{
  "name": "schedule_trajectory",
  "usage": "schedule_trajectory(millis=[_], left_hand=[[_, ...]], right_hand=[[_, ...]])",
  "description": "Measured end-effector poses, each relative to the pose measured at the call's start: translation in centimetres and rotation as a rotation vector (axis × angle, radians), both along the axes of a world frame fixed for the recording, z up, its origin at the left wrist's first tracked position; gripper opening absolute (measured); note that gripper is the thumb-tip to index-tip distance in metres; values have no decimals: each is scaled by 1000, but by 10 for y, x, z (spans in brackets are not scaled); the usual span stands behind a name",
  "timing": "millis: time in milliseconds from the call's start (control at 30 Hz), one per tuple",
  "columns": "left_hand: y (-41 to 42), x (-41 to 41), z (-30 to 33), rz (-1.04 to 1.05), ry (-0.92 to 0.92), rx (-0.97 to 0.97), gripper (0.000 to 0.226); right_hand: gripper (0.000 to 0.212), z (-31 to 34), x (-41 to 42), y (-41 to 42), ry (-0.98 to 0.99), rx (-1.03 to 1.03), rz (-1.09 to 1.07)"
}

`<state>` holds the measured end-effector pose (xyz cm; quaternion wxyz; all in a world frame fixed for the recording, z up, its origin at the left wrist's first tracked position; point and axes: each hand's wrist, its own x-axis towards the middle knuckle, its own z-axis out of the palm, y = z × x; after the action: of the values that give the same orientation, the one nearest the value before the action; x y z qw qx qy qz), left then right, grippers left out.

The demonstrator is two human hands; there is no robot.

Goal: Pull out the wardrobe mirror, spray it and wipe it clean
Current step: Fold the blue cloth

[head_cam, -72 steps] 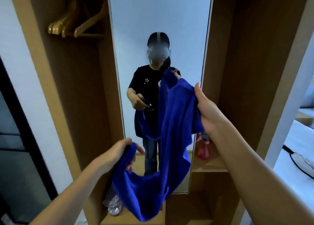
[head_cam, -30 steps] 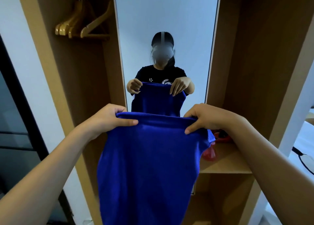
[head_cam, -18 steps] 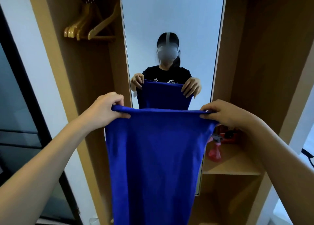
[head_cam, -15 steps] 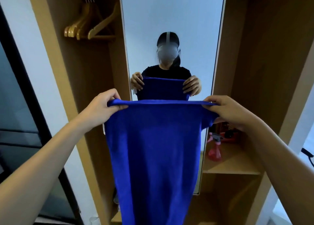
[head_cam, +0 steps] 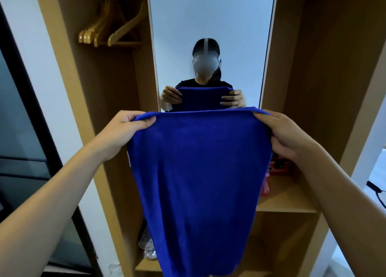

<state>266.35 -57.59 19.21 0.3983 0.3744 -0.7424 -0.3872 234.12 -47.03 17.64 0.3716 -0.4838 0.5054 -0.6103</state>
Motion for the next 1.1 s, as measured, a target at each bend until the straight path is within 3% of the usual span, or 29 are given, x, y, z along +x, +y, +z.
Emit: schedule_trajectory(millis=[100, 233, 333, 500, 800, 867, 933, 1033, 1100], left_hand=[[0, -6, -1, 116, -20, -20, 20], [1, -11, -4, 295, -215, -180, 36], [4, -20, -5, 358, -201, -61, 43], [15, -47, -8, 254, -28, 258, 26], [40, -88, -1, -31, 223, 463, 11], [44, -88, 2, -67, 228, 469, 15], [43, -86, 4, -83, 220, 467, 21], [40, -82, 4, -122, 101, 471, 34], [40, -79, 4, -192, 38, 504, 43]], right_hand=[[19, -1, 3, -3, -11, 1, 12], [27, -5, 8, -14, 64, 76, -117], [28, -7, 19, -26, 35, 156, -211], [21, -3, 45, -44, -120, 189, -204], [34, -7, 100, -37, 95, 52, 151], [37, -5, 97, -29, 179, 29, 233], [26, -4, 93, -22, 299, 8, 351], [50, -8, 84, -25, 493, -13, 379], [51, -10, 82, -28, 543, -52, 340]])
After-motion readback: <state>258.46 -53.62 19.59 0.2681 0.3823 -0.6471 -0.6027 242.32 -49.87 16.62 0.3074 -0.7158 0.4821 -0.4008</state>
